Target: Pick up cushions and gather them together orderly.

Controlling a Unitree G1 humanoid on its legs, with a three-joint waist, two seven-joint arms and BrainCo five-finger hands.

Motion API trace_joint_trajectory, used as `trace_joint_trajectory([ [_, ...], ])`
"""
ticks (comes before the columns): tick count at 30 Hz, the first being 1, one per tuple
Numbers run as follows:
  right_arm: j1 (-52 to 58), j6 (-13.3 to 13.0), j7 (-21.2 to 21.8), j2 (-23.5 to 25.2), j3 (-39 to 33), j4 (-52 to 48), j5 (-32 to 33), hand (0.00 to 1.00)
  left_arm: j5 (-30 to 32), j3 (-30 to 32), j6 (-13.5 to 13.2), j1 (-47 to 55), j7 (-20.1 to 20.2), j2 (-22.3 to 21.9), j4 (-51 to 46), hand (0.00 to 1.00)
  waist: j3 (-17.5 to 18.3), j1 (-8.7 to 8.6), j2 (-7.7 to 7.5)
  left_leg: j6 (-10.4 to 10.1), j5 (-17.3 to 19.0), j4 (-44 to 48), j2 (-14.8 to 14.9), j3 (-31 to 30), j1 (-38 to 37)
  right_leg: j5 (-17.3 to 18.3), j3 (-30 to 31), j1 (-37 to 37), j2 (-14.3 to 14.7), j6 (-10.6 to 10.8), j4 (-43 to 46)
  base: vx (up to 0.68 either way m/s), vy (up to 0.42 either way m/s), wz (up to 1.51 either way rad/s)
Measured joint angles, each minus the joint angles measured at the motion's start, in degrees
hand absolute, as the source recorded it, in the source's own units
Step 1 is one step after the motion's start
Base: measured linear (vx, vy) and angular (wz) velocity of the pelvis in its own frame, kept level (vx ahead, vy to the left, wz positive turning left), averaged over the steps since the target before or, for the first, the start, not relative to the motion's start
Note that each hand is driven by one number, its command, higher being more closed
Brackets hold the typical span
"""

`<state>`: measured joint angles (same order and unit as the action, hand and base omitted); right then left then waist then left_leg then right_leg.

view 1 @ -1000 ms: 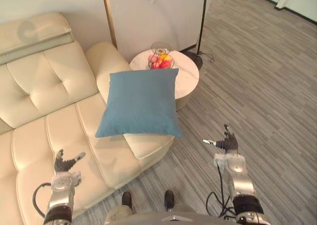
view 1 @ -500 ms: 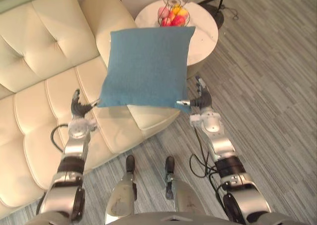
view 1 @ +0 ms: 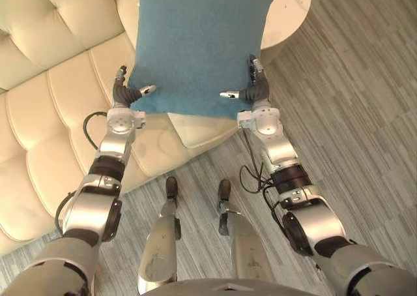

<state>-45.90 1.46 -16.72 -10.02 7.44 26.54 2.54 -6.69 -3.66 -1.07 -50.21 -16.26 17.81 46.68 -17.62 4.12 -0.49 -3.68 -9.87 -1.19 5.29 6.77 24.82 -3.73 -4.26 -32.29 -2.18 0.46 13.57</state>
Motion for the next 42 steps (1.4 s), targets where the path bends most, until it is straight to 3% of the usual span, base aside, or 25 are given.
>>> trace_joint_trajectory([
  [10,-2.96,-0.09,-2.21,0.62,0.78,1.50,0.53,0.00,-1.03,3.01,1.32,-4.95,-2.44,-2.11,3.89,0.00,-0.74,-0.72,0.11,-0.58,-0.60,-1.34,0.10,-0.06,3.01,-0.13,-0.24,-3.56,0.04,-0.17,0.18,0.00,-0.001,0.00],
  [25,-0.66,-2.97,-5.18,4.32,-3.58,-1.19,2.97,0.00,-3.26,8.57,2.03,-5.29,-4.79,-6.41,3.41,0.00,-2.51,-0.75,0.50,-0.63,-0.84,-1.78,0.19,-0.43,3.11,0.12,-0.87,-3.65,0.04,-0.41,0.29,0.00,0.000,0.00],
  [32,6.95,-3.60,-6.01,5.06,-3.50,-7.99,3.80,0.00,-3.24,7.99,1.98,-1.24,-6.36,-7.52,-1.39,0.00,-2.69,-0.53,0.53,-0.73,-0.46,-1.86,0.21,-0.40,1.00,0.93,-0.98,-1.55,0.04,-0.28,0.39,0.02,-0.012,0.01],
  [37,17.67,-3.66,-7.20,6.24,-3.21,-18.06,3.77,0.00,-3.18,8.30,1.97,6.58,-7.39,-7.66,-5.75,0.00,-2.99,-0.56,0.43,-0.88,0.39,-1.12,0.26,1.51,-2.14,1.58,0.52,1.05,0.14,-0.23,0.50,0.05,-0.021,-0.13],
  [42,22.55,-3.84,-7.71,7.48,-3.69,-19.25,3.90,0.00,-3.13,8.79,2.22,9.84,-7.43,-7.60,-5.75,0.00,-3.01,-0.95,0.40,-0.85,1.99,0.06,0.29,2.73,-4.39,2.61,1.56,2.75,0.22,-0.09,1.73,0.01,-0.032,-0.12],
])
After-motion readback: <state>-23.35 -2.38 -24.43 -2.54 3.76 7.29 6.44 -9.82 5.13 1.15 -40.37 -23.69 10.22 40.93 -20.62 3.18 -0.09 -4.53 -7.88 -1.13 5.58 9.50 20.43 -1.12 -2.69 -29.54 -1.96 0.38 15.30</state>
